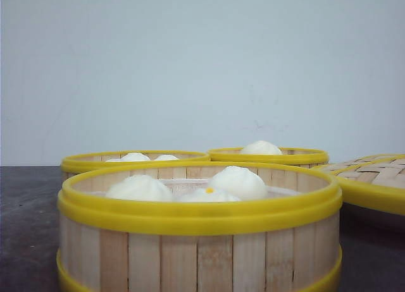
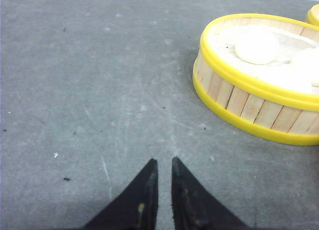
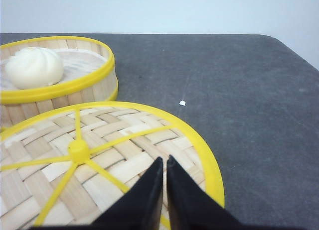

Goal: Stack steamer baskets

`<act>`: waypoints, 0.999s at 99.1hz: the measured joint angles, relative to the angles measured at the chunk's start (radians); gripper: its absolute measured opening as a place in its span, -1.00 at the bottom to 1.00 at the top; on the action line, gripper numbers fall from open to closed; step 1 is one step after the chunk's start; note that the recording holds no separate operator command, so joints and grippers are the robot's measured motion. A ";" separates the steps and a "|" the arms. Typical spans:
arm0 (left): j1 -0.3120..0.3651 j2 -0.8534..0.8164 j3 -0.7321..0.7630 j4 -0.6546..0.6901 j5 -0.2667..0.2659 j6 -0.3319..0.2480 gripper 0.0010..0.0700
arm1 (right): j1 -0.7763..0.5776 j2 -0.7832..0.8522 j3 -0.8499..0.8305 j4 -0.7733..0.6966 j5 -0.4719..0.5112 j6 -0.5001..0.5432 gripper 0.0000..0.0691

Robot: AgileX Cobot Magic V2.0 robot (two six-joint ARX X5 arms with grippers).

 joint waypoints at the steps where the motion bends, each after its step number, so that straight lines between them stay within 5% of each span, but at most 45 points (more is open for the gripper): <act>1: 0.000 0.000 0.000 0.000 0.000 0.000 -0.96 | 0.000 0.000 0.000 0.000 0.000 0.000 -0.98; 43: 0.000 0.000 0.000 0.000 -0.001 0.005 -0.96 | 0.000 0.000 0.000 0.000 0.000 0.000 -0.98; 61: 0.000 0.000 0.000 -0.002 -0.030 0.127 -0.96 | 0.000 0.000 0.000 0.000 0.000 0.000 -0.98; 80: 0.000 0.000 0.000 -0.002 -0.029 0.164 -0.96 | 0.000 0.000 0.000 0.000 0.000 0.000 -0.98; 89: 0.000 0.000 0.000 0.003 0.002 0.134 -0.96 | 0.000 0.000 0.000 0.000 -0.002 0.018 -0.98; 99: 0.000 0.000 -0.002 0.014 0.092 -0.018 -0.96 | 0.000 0.000 0.000 0.000 -0.002 0.044 -0.98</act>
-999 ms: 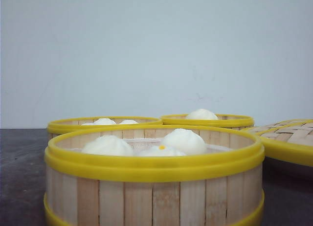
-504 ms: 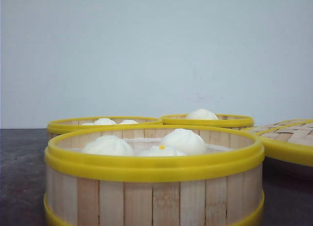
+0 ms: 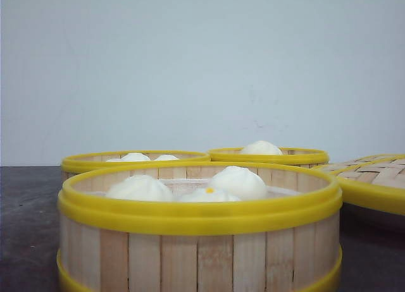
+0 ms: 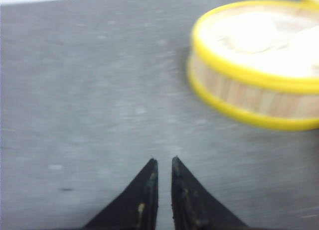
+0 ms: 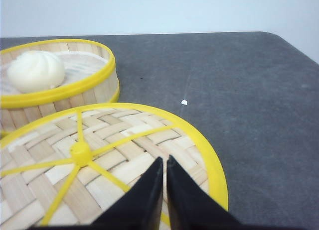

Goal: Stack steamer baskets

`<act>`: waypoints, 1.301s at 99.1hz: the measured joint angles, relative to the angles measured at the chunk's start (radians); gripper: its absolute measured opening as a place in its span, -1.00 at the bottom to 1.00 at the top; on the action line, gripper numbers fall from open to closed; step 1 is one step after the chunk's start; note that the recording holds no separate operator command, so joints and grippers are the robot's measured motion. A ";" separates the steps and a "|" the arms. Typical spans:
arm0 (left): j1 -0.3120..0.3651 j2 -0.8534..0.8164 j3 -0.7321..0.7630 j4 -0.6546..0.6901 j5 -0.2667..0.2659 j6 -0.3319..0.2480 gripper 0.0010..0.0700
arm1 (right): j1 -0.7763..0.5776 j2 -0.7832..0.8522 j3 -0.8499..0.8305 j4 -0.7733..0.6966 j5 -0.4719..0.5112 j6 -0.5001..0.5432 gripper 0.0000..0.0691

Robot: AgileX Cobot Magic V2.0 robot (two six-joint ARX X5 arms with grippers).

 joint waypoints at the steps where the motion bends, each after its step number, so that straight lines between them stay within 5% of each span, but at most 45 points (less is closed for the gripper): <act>1: 0.000 0.000 0.000 0.001 0.006 -0.018 -0.96 | 0.000 0.000 0.000 0.000 0.000 0.002 -0.98; 29: 0.001 0.000 -0.006 0.062 0.021 -0.385 -0.94 | 0.000 0.000 0.000 0.000 -0.004 0.069 -0.98; 42: 0.001 0.014 0.031 0.197 0.038 -0.468 -0.46 | 0.000 0.000 0.000 0.000 -0.005 0.084 -0.98; 53: 0.001 0.109 0.177 0.204 -0.019 -0.474 -0.48 | 0.000 0.000 0.000 0.003 -0.007 0.106 -0.98; 70: 0.002 0.459 0.410 0.069 -0.007 -0.429 -0.46 | 0.000 0.000 0.000 0.053 -0.058 0.148 -0.98; 82: 0.002 0.767 0.564 0.045 0.048 -0.415 -0.28 | 0.001 0.000 0.000 0.059 -0.060 0.161 -0.98; 107: -0.001 1.220 0.819 -0.097 0.190 -0.402 -0.23 | 0.001 0.000 0.000 0.055 -0.079 0.165 -0.98; 122: 0.002 1.431 1.013 -0.281 0.189 -0.371 0.37 | 0.001 0.000 0.000 0.050 -0.086 0.165 -0.98; 129: 0.000 1.525 1.101 -0.362 0.190 -0.345 0.50 | 0.001 0.000 0.000 0.049 -0.086 0.165 -0.98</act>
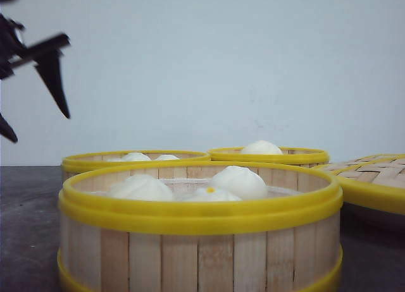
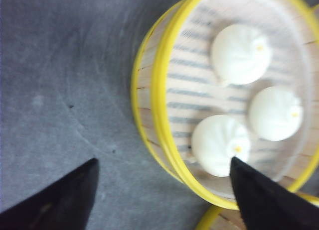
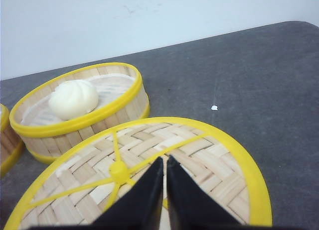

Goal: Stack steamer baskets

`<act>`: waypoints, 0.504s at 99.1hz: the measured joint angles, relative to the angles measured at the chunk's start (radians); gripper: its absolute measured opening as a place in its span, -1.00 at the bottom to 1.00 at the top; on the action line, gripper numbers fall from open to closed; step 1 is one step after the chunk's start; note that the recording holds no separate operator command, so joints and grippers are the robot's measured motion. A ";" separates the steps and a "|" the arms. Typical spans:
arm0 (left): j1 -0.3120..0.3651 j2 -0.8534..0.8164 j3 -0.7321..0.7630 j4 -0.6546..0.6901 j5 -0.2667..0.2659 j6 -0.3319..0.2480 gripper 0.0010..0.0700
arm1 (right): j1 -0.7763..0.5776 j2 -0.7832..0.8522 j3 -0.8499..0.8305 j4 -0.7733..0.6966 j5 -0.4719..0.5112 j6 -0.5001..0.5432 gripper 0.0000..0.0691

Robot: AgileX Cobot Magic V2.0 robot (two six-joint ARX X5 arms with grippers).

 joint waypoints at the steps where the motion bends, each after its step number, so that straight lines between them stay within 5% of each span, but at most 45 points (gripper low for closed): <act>1: -0.001 0.012 0.011 -0.010 0.000 0.003 0.51 | 0.000 0.000 0.000 0.000 0.000 0.000 -0.98; 9: -0.013 0.096 0.087 -0.078 -0.006 0.035 0.48 | 0.000 0.000 0.000 0.000 0.000 0.000 -0.98; 30: -0.034 0.198 0.185 -0.134 -0.125 0.071 0.12 | 0.000 0.000 0.000 -0.002 0.000 0.000 -0.98; 50: -0.031 0.217 0.185 -0.121 -0.130 0.076 0.10 | 0.000 0.000 0.000 0.095 -0.097 0.000 -0.98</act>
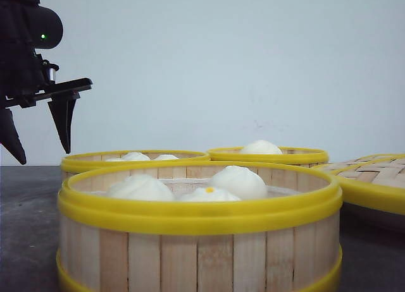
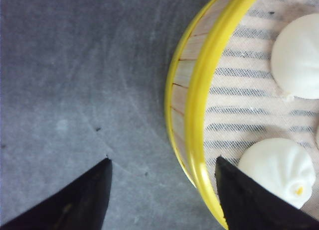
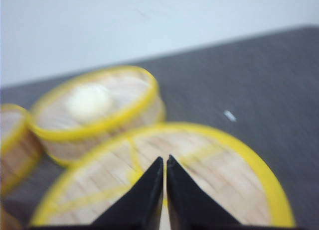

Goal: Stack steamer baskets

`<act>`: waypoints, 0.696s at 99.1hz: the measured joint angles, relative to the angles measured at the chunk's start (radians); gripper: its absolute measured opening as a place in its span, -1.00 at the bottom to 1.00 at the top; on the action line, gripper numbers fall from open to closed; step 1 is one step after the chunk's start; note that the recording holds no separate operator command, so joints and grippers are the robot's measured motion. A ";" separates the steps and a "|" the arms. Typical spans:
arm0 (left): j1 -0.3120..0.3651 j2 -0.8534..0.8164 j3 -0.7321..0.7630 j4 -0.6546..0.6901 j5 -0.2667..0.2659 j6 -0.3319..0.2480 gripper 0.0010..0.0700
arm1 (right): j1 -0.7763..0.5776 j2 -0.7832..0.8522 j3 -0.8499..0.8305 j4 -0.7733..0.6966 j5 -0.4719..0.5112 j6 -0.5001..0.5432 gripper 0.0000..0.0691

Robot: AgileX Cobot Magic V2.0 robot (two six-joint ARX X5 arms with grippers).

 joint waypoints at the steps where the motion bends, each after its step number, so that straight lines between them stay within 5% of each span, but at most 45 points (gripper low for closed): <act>1: 0.000 0.000 0.000 0.001 0.000 0.001 0.10 | 0.000 0.000 0.000 0.013 -0.006 0.000 -0.98; 14: 0.000 0.000 0.000 0.005 0.000 0.011 0.10 | 0.000 0.000 0.000 0.146 -0.024 0.000 -0.98; 69: -0.001 -0.003 0.000 -0.001 0.002 0.057 0.09 | 0.000 0.013 0.090 0.096 -0.074 -0.004 -0.98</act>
